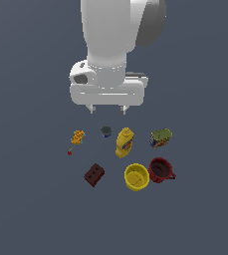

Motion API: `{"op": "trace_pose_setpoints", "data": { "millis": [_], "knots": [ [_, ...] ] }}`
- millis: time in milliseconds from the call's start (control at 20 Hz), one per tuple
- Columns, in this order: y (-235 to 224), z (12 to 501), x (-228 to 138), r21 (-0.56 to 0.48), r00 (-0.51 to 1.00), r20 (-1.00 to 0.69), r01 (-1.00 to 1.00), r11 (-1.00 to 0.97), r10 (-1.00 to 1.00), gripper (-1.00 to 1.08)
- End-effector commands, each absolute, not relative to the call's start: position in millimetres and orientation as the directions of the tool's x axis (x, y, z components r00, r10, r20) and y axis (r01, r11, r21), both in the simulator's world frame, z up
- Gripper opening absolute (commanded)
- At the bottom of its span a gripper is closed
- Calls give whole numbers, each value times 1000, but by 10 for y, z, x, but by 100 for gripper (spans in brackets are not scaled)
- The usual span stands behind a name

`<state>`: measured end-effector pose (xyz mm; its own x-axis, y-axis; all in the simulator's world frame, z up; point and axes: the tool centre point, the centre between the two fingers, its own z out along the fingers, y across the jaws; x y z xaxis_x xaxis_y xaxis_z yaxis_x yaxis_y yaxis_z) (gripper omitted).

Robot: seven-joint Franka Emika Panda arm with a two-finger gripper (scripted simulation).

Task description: Pick up a designated object from a clutter of objects.

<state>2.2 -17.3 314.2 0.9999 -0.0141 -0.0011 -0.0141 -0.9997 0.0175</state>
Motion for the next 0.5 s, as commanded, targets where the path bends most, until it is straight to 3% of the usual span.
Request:
{"op": "trace_pose_setpoints", "data": {
  "millis": [0,450],
  "knots": [
    [-173,3142,22,18,1000,-1,-14,-1000,-14,100],
    [-154,3074,-26,16,999,-25,22,-1000,21,100]
  ]
}}
